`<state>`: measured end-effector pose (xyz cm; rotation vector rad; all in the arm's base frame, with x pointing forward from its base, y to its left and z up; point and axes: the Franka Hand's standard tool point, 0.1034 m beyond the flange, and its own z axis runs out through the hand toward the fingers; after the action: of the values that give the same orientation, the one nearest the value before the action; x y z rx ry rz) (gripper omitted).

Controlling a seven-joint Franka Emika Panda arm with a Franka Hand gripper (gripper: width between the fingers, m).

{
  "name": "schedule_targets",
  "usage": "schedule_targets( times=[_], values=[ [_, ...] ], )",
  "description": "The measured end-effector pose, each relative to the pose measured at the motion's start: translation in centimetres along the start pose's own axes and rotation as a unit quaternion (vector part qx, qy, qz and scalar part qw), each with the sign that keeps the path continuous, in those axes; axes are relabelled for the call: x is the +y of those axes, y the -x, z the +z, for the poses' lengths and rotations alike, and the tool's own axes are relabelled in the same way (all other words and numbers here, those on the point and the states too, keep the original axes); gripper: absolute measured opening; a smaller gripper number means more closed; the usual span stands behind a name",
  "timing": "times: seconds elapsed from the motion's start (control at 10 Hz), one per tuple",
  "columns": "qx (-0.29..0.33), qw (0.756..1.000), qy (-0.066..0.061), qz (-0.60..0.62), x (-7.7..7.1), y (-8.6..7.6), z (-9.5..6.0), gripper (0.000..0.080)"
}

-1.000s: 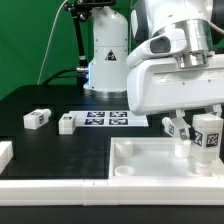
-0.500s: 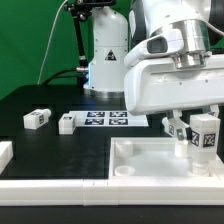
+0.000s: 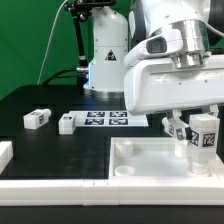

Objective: Assemble one leg

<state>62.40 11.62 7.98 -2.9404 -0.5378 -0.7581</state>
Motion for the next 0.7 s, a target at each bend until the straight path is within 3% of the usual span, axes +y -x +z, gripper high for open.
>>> schedule_targets(
  times=[0.7],
  values=[
    [-0.005,1.000,-0.001,-0.001,-0.3,1.2,0.1,0.0288]
  ],
)
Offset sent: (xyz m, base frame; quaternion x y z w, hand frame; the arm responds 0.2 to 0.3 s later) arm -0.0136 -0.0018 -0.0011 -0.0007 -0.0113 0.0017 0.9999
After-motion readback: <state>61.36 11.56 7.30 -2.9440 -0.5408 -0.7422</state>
